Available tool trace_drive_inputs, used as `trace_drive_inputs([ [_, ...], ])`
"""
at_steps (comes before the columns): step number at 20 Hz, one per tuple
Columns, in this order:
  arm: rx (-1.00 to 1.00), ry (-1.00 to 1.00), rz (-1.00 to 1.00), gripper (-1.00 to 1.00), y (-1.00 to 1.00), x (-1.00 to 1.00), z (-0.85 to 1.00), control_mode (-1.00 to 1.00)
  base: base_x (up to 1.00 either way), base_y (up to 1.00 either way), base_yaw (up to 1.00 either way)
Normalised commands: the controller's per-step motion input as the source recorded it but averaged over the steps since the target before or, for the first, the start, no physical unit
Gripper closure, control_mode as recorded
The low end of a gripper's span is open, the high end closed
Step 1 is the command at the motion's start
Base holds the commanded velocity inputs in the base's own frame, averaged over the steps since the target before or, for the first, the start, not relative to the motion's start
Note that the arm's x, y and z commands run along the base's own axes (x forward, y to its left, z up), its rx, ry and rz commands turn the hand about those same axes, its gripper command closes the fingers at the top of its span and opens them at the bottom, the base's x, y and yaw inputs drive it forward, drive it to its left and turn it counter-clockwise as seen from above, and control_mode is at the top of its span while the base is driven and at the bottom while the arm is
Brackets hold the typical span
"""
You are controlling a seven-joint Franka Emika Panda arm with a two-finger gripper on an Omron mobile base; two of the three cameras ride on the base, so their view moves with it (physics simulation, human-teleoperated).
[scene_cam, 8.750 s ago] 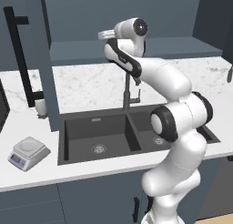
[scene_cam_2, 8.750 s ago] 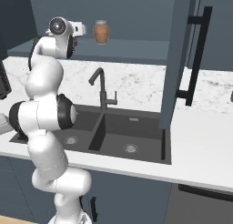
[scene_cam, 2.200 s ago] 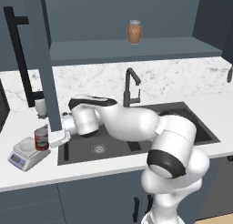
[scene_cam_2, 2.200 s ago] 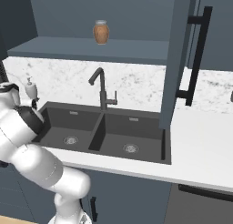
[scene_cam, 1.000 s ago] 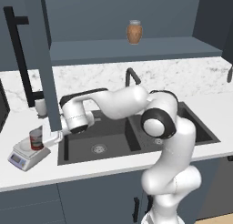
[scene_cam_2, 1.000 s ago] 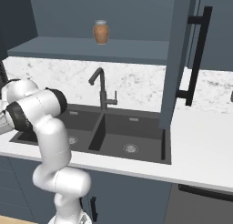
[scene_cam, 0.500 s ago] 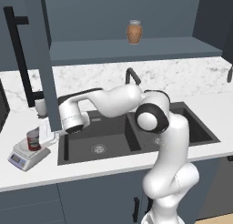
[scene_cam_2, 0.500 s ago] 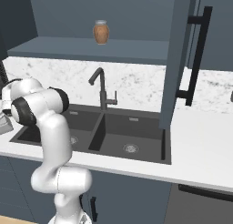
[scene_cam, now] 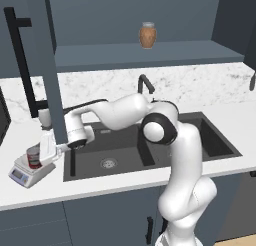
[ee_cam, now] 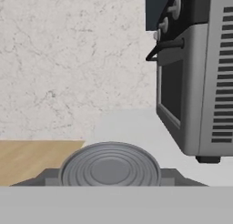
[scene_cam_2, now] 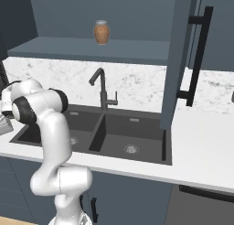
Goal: Pick the canned food and place it on the digital scale for weighing, and close the cabinet.
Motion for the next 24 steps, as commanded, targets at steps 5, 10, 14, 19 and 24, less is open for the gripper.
trace_drive_inputs([
  [5,0.0,-0.02,0.0,1.0,0.13,0.19,-0.02,-1.0,0.0,0.0,0.0],
  [10,0.0,0.0,0.0,1.0,0.09,0.22,-0.04,-1.0,0.0,0.0,0.0],
  [14,0.0,0.0,0.0,1.0,0.06,0.27,-0.23,-1.0,0.0,0.0,0.0],
  [19,0.0,0.0,0.0,1.0,0.0,0.2,-0.32,-1.0,0.0,0.0,0.0],
  [24,0.0,-0.02,0.0,-1.0,0.0,0.01,-0.35,-1.0,0.0,0.0,0.0],
])
